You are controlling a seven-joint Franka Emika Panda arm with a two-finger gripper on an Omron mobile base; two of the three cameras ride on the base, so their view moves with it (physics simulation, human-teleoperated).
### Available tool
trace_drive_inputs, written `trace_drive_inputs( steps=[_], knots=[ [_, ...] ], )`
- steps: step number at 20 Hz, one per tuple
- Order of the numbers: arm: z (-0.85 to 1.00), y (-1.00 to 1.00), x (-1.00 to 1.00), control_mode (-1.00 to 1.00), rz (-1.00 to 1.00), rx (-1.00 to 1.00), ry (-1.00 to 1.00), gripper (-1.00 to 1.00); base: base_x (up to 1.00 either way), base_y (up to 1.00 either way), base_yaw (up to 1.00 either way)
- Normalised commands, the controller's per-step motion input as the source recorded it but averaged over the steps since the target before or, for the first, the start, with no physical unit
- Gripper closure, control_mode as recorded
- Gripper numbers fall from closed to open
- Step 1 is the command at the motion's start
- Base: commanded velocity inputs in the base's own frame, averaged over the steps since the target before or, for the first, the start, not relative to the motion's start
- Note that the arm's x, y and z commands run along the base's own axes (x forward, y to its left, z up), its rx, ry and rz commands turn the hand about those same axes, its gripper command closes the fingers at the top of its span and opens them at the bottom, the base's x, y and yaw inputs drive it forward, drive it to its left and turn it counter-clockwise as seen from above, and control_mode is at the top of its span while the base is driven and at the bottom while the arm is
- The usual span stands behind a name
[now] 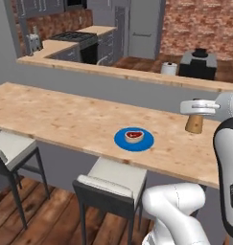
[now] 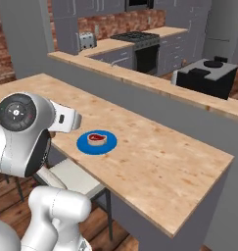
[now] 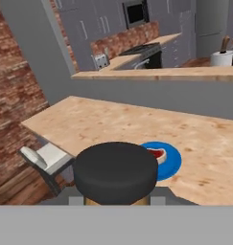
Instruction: Retrieve the shaker from the cabinet and place it next the steak on a plate on the dining table.
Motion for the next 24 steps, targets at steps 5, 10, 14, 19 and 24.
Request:
trace_drive_inputs(
  steps=[5, 10, 14, 19, 24],
  knots=[
    [0.0, 0.0, 0.0, 1.0, 0.0, 0.0, 0.0, 1.0, 0.42, 0.18, -0.25],
    [0.0, 0.0, 0.0, 1.0, 0.0, 0.0, 0.0, 1.0, 0.3, 0.01, -0.18],
    [0.0, 0.0, 0.0, 1.0, 0.0, 0.0, 0.0, 1.0, 0.0, 0.0, -0.16],
    [0.0, 0.0, 0.0, 1.0, 0.0, 0.0, 0.0, 1.0, 0.0, 0.0, -0.16],
    [-0.03, -0.07, 0.02, -1.0, -0.01, 0.0, 0.0, 1.0, 0.0, 0.0, -0.07]
  ],
)
